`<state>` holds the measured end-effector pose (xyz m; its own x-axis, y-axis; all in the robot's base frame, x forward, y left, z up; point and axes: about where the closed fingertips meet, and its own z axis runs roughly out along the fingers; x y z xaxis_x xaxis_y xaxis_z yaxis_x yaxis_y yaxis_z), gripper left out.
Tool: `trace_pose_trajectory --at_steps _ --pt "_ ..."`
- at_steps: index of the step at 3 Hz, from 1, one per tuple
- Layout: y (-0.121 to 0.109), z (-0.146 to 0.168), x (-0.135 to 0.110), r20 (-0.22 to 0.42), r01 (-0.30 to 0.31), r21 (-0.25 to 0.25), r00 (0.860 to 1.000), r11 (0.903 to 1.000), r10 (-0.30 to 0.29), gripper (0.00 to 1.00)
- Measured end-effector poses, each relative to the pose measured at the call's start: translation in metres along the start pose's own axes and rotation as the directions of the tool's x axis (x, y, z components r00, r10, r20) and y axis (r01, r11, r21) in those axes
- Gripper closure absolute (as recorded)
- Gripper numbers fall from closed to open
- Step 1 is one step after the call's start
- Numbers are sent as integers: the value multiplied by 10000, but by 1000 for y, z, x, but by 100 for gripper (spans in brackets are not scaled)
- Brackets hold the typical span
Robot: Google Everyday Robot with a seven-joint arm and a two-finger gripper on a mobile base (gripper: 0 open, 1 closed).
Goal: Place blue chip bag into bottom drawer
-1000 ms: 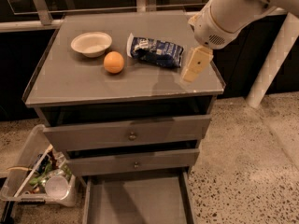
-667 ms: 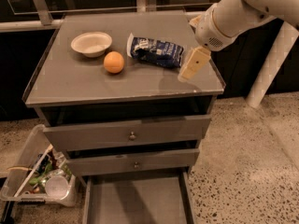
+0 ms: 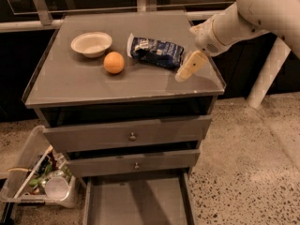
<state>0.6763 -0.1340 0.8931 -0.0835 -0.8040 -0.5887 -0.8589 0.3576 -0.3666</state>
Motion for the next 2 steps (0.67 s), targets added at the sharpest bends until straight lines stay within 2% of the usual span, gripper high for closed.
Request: trace_pose_trajectory --at_steps 1,2 --pt "-16 19 -2 880 -88 -322 9961 9994 116 0" --pt "-16 19 -2 877 -87 -325 9961 9994 115 0"
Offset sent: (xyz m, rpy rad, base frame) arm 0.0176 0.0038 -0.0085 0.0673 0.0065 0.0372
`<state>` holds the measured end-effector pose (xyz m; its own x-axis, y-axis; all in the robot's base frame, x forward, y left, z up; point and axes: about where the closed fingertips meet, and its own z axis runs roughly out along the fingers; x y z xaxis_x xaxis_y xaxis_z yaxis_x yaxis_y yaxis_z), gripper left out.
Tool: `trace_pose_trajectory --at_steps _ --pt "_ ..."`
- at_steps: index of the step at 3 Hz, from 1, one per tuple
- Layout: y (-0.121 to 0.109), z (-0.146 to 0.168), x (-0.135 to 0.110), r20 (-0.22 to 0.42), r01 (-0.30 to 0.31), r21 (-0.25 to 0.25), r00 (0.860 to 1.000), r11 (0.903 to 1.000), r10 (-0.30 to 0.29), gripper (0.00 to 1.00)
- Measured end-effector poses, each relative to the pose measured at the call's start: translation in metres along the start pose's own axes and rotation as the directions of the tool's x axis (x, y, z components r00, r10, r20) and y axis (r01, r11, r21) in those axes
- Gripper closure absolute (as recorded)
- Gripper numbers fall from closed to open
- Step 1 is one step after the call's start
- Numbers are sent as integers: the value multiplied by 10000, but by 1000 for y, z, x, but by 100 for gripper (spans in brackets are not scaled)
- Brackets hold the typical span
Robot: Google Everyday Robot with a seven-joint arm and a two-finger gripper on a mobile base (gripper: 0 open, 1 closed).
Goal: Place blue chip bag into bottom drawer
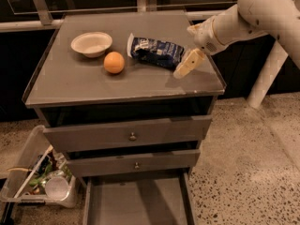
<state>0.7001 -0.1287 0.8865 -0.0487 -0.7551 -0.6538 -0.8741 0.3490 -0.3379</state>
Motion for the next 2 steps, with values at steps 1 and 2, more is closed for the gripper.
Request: trace_pose_trajectory --at_steps 1,2 --pt "-8 11 -4 83 34 94 10000 9999 -35 0" --pt "-19 32 -12 412 136 3 9991 9999 -136 0"
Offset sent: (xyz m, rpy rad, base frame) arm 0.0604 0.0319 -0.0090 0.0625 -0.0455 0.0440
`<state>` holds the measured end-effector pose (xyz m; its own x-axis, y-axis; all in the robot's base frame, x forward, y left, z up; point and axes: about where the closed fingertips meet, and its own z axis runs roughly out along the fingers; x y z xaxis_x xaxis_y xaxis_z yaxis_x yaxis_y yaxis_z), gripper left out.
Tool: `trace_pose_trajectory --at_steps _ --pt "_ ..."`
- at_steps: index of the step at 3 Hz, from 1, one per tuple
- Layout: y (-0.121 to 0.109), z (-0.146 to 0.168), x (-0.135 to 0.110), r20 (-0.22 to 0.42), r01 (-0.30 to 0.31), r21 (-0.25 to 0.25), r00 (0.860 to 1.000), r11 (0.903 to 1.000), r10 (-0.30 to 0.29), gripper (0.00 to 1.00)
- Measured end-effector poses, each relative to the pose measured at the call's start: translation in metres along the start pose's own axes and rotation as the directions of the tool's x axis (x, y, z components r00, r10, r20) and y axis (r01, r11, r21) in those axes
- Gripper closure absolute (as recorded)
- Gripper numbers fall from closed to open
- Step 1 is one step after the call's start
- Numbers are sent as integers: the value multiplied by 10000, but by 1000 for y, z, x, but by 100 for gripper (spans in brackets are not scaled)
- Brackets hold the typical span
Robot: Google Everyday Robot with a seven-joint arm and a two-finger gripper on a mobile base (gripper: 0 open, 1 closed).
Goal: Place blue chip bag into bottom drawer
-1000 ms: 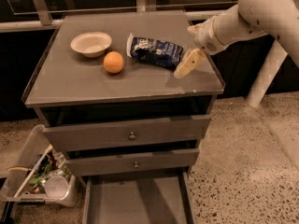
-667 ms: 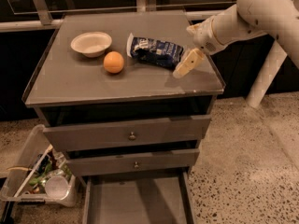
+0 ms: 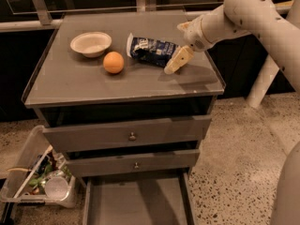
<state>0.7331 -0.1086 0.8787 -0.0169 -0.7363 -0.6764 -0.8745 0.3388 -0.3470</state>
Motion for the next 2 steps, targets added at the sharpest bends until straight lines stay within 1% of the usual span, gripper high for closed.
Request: trace_pose_trajectory --at_steps 1,2 --pt "-9 13 0 347 -145 -7 9993 9999 145 0" --pt "-15 18 2 604 -363 28 9975 9993 361 0"
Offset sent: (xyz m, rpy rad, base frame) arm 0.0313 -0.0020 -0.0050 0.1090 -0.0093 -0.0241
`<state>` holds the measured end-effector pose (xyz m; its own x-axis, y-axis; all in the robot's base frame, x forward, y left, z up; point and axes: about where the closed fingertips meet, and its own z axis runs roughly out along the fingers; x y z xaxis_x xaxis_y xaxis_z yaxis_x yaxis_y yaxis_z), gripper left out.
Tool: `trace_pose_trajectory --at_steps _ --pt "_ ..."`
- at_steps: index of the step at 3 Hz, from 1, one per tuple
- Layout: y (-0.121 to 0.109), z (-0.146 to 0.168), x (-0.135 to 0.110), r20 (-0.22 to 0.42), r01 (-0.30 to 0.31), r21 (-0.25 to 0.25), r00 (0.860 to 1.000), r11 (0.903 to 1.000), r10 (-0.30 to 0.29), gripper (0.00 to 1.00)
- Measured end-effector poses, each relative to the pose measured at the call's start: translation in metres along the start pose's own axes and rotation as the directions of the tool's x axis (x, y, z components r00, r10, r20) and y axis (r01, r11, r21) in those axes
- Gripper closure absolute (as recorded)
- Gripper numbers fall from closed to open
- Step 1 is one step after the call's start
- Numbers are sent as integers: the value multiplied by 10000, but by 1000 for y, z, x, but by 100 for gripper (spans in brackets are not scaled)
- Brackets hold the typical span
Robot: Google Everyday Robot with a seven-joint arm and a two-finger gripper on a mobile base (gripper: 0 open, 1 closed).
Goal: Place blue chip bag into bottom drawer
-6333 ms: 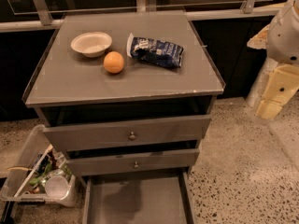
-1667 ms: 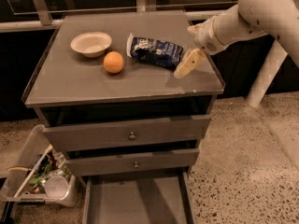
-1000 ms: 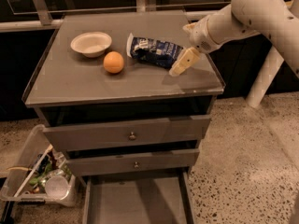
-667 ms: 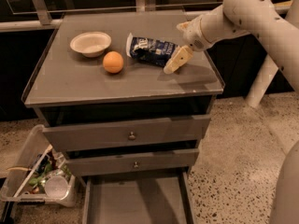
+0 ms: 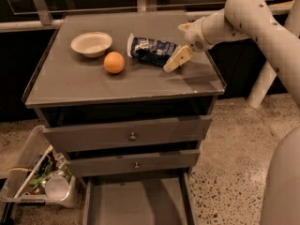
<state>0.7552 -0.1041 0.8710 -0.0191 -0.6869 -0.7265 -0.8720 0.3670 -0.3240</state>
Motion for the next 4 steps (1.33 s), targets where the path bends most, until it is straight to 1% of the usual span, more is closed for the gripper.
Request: trace_pose_trajectory --at_steps 1,2,4 --pt "-2 8 3 57 -275 -86 9996 9996 276 0" --pt "-2 9 3 59 -279 -86 9996 9996 279 18" --pt "-2 9 3 59 -279 -87 9996 9996 279 64"
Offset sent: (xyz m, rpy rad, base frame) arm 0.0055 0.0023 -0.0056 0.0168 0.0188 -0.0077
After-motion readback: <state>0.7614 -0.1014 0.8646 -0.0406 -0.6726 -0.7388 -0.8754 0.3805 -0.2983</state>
